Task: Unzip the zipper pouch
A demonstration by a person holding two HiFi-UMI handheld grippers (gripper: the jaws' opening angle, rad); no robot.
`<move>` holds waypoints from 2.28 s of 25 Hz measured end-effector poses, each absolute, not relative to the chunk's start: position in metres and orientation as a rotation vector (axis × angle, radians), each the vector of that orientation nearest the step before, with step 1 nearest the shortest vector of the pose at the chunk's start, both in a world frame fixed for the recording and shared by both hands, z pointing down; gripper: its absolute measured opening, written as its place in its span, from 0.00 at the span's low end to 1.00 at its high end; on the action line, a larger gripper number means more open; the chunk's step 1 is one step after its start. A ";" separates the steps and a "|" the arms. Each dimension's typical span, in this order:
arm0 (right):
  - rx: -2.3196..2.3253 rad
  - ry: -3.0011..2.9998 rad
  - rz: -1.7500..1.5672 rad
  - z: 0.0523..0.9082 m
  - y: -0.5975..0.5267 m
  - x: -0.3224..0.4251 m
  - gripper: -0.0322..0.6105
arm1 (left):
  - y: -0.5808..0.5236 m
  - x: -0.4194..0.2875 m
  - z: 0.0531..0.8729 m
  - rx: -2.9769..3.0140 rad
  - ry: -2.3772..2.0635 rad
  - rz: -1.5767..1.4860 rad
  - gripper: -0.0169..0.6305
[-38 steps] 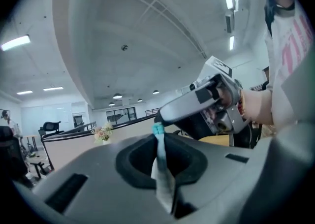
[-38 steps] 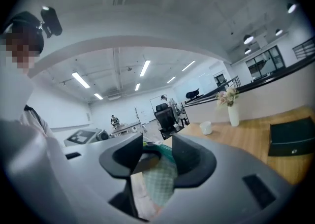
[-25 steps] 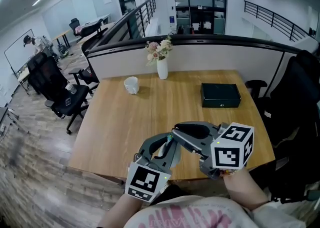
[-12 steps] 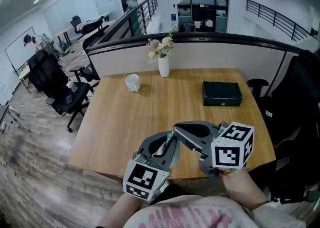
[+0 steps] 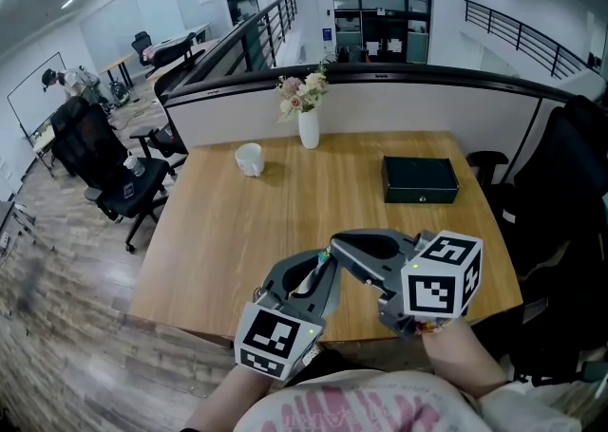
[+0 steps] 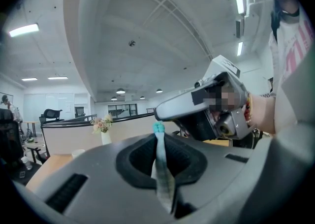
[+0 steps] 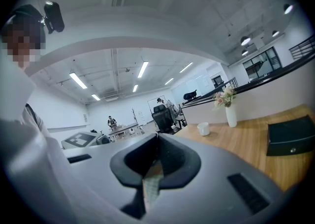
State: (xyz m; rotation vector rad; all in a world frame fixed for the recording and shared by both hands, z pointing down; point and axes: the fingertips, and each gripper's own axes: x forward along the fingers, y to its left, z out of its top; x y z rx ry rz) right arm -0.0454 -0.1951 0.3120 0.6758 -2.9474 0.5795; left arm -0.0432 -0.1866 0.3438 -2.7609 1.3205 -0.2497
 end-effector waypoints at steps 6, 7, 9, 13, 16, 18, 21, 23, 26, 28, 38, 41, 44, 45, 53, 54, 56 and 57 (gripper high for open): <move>0.686 -2.931 0.599 0.318 -0.200 -0.045 0.05 | -0.190 -0.044 0.350 -2.771 1.341 -0.271 0.06; 0.687 -2.927 0.600 0.319 -0.201 -0.046 0.05 | -0.191 -0.045 0.351 -2.772 1.345 -0.276 0.06; 0.686 -2.921 0.607 0.322 -0.202 -0.047 0.05 | -0.192 -0.046 0.353 -2.771 1.351 -0.285 0.06; 0.753 -2.886 0.556 0.328 -0.210 -0.045 0.05 | -0.195 -0.049 0.358 -2.767 1.363 -0.299 0.06; 0.789 -2.878 0.565 0.330 -0.216 -0.038 0.05 | -0.196 -0.048 0.357 -2.786 1.355 -0.272 0.05; 0.781 -2.896 0.621 0.328 -0.218 -0.036 0.05 | -0.197 -0.047 0.355 -2.788 1.349 -0.267 0.05; 0.807 -2.888 0.624 0.330 -0.222 -0.033 0.05 | -0.199 -0.045 0.355 -2.793 1.343 -0.264 0.05; 0.829 -2.879 0.628 0.333 -0.226 -0.029 0.05 | -0.200 -0.044 0.356 -2.800 1.339 -0.260 0.05; 0.855 -2.873 0.645 0.337 -0.230 -0.024 0.05 | -0.202 -0.041 0.357 -2.805 1.330 -0.263 0.05; 0.879 -2.864 0.647 0.339 -0.233 -0.020 0.05 | -0.203 -0.040 0.356 -2.809 1.326 -0.259 0.05; 0.947 -2.847 0.646 0.342 -0.239 -0.005 0.05 | -0.205 -0.036 0.354 -2.819 1.327 -0.233 0.06; 0.976 -2.838 0.642 0.343 -0.241 0.000 0.05 | -0.204 -0.035 0.352 -2.816 1.329 -0.225 0.06; 1.008 -2.830 0.636 0.343 -0.241 0.006 0.05 | -0.202 -0.035 0.350 -2.819 1.330 -0.214 0.06; 1.011 -2.831 0.639 0.343 -0.241 0.007 0.05 | -0.201 -0.035 0.350 -2.820 1.331 -0.211 0.06; 1.021 -2.829 0.640 0.342 -0.240 0.011 0.05 | -0.199 -0.033 0.349 -2.834 1.326 -0.205 0.06; 1.027 -2.827 0.638 0.342 -0.240 0.012 0.05 | -0.199 -0.032 0.348 -2.834 1.324 -0.204 0.06; 1.048 -2.818 0.626 0.342 -0.241 0.015 0.05 | -0.198 -0.032 0.346 -2.832 1.321 -0.196 0.06; 1.057 -2.814 0.620 0.343 -0.241 0.017 0.05 | -0.198 -0.032 0.345 -2.832 1.322 -0.191 0.06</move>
